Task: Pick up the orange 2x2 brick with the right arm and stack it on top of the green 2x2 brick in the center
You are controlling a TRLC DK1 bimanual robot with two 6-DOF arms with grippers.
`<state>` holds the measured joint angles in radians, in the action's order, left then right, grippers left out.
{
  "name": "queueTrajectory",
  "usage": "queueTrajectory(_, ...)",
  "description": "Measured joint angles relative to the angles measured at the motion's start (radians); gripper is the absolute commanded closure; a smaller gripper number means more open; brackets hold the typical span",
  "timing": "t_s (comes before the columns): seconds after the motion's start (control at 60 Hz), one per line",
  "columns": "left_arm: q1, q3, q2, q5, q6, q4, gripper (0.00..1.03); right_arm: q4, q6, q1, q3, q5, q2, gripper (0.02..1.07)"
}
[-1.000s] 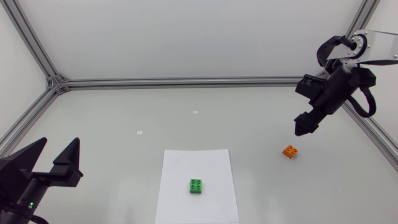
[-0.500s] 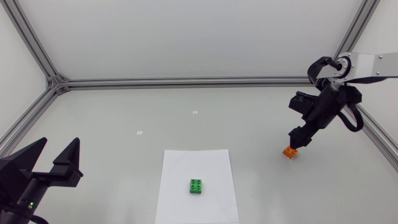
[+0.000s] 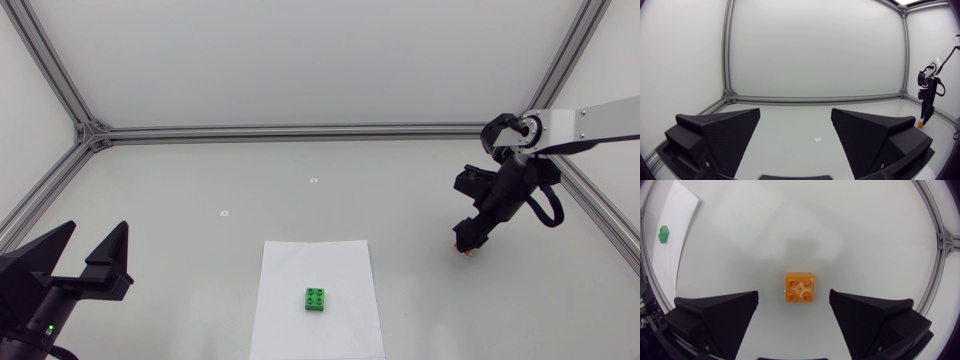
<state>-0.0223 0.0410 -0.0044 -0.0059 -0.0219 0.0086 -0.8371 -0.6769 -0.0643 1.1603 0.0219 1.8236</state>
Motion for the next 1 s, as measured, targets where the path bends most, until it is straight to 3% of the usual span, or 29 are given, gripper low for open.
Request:
queueTrajectory(0.583, 0.0, 0.0, 0.0, 0.0, 0.0, 0.0, 0.04, 0.061, -0.001, 0.0, -0.017, 0.0, 0.047, 0.17)
queueTrajectory(0.75, 0.0, 0.0, 0.0, 0.0, 0.0, 0.0, 0.04, 0.061, -0.005, 0.0, -0.017, -0.001, 0.05, 0.3)
queueTrajectory(1.0, 0.0, 0.0, 0.0, 0.0, 0.0, 0.0, 0.04, 0.061, -0.013, -0.003, -0.017, -0.001, 0.05, 0.4)
